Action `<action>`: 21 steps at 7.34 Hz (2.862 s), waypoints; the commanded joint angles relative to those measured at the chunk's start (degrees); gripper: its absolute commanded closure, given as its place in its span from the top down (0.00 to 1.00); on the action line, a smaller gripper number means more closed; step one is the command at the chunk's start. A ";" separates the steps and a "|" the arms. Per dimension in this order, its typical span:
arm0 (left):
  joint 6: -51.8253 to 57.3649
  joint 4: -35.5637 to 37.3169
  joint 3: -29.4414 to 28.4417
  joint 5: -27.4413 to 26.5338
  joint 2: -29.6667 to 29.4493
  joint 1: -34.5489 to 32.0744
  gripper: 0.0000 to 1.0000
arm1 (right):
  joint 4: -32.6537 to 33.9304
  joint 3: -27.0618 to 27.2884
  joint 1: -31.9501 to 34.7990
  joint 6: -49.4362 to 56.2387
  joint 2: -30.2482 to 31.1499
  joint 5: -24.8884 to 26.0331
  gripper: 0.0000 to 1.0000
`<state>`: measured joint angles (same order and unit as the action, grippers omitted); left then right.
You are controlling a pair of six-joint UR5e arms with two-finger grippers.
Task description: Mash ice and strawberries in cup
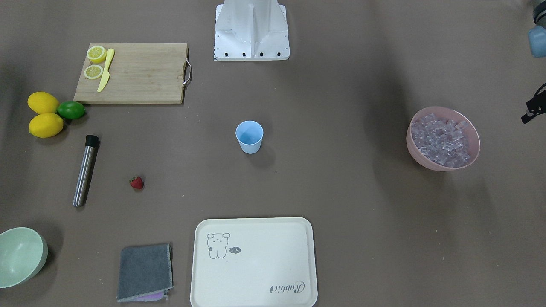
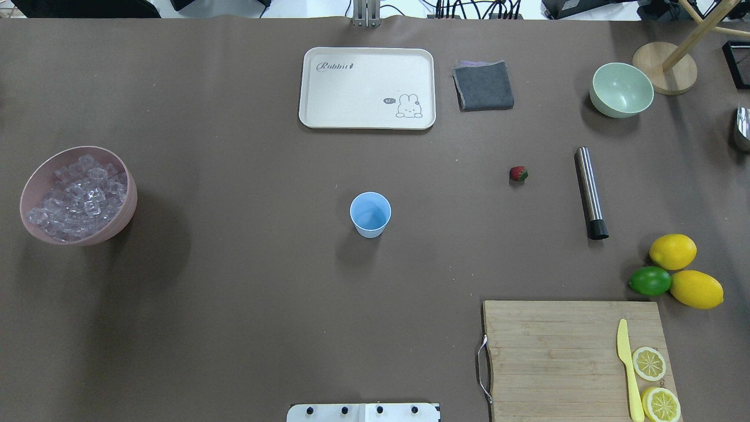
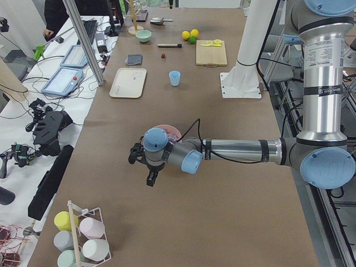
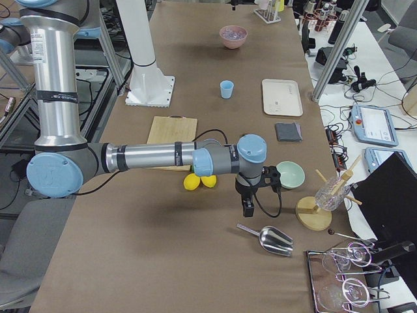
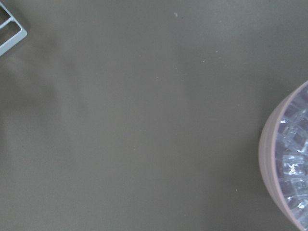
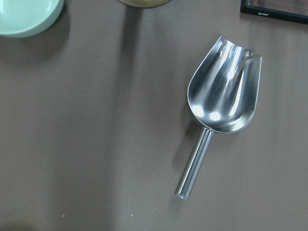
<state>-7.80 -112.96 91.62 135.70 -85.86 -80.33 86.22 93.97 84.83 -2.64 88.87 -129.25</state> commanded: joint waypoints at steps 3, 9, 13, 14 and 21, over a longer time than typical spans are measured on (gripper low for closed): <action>0.15 -0.95 0.05 -7.82 -0.98 -0.17 0.98 | 0.00 0.16 -0.02 0.00 0.07 -0.03 1.00; 0.33 0.29 0.14 -7.55 -2.03 -0.26 0.98 | 0.00 0.07 0.07 0.00 0.25 -0.03 1.00; 0.93 0.03 0.22 -7.38 -1.86 -0.44 0.98 | 0.00 0.07 -0.02 0.00 0.42 -0.30 1.00; 0.68 0.46 0.31 -7.29 -1.86 -0.35 0.98 | 0.00 0.07 -0.02 0.00 0.42 -0.30 1.00; -0.11 4.86 2.85 -3.44 -2.74 -0.26 0.98 | 0.00 0.16 -0.02 0.00 0.16 -0.39 1.00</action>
<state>-7.40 -108.27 93.16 130.33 -88.56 -80.60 86.22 94.10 84.81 -2.64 89.04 -129.63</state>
